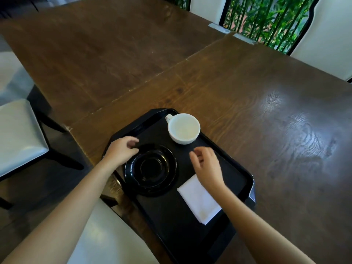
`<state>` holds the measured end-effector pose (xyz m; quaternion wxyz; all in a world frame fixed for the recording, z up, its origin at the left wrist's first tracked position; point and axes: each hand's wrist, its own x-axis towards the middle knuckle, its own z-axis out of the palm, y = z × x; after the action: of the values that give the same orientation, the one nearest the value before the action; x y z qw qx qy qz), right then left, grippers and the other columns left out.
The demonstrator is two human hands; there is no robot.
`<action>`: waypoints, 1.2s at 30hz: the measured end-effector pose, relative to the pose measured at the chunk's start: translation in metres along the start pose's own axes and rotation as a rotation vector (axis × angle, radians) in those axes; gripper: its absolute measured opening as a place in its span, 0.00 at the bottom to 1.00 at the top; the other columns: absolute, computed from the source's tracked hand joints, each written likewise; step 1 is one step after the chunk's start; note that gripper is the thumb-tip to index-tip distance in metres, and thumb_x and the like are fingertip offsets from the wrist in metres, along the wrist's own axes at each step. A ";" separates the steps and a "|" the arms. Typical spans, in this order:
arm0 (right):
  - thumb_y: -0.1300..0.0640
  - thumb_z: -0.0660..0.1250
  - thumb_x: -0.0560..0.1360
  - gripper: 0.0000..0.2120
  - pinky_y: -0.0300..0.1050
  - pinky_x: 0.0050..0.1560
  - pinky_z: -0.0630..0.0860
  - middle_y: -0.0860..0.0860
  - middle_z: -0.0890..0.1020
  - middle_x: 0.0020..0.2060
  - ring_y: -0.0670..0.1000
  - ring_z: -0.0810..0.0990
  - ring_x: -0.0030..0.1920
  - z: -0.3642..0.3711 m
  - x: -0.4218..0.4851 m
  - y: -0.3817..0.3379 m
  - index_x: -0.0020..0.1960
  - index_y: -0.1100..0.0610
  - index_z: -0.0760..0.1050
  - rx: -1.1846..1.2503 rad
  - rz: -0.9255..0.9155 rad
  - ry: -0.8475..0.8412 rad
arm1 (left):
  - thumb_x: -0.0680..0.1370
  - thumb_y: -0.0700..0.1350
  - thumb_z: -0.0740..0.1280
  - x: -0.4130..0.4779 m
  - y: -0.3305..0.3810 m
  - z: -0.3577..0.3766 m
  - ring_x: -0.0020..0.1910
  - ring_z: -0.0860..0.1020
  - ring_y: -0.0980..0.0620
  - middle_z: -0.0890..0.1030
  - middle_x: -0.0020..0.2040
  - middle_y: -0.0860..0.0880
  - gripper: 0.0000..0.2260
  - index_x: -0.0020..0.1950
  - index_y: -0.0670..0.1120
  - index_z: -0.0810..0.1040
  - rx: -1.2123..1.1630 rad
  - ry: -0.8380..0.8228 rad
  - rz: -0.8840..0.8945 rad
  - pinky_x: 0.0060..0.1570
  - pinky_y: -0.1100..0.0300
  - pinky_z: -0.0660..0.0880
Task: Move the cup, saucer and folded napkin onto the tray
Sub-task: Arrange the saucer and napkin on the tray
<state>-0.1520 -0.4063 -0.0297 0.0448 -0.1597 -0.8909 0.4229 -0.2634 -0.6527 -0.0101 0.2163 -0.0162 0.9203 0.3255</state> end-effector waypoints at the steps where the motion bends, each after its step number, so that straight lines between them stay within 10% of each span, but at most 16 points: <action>1: 0.49 0.64 0.77 0.16 0.41 0.50 0.76 0.51 0.76 0.55 0.47 0.76 0.51 0.006 -0.012 -0.001 0.61 0.55 0.73 -0.034 -0.059 -0.064 | 0.75 0.43 0.69 -0.005 -0.008 -0.001 0.51 0.76 0.53 0.79 0.58 0.50 0.16 0.62 0.52 0.76 0.028 -0.021 -0.007 0.48 0.61 0.71; 6: 0.56 0.65 0.76 0.24 0.47 0.64 0.71 0.54 0.74 0.61 0.53 0.72 0.62 0.031 -0.025 -0.016 0.71 0.58 0.66 -0.111 -0.138 -0.251 | 0.74 0.35 0.68 -0.018 -0.023 0.004 0.44 0.76 0.55 0.76 0.49 0.54 0.21 0.63 0.53 0.75 -0.012 -0.007 0.017 0.36 0.65 0.70; 29: 0.58 0.65 0.77 0.25 0.47 0.62 0.73 0.55 0.72 0.59 0.54 0.75 0.58 0.056 -0.021 -0.032 0.72 0.58 0.64 -0.092 -0.114 -0.278 | 0.74 0.30 0.63 -0.020 -0.040 -0.005 0.49 0.76 0.50 0.78 0.51 0.50 0.21 0.62 0.49 0.76 -0.033 0.102 0.039 0.37 0.67 0.70; 36: 0.53 0.64 0.77 0.23 0.51 0.63 0.73 0.56 0.74 0.62 0.54 0.73 0.63 0.009 -0.019 -0.013 0.70 0.58 0.66 -0.074 -0.077 -0.040 | 0.76 0.43 0.68 -0.035 -0.004 0.001 0.62 0.74 0.47 0.74 0.67 0.45 0.24 0.71 0.47 0.67 0.158 0.234 0.222 0.57 0.54 0.72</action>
<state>-0.1393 -0.4264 -0.0248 0.0372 -0.1181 -0.9122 0.3905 -0.2305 -0.6591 0.0016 0.0713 0.0648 0.9581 0.2699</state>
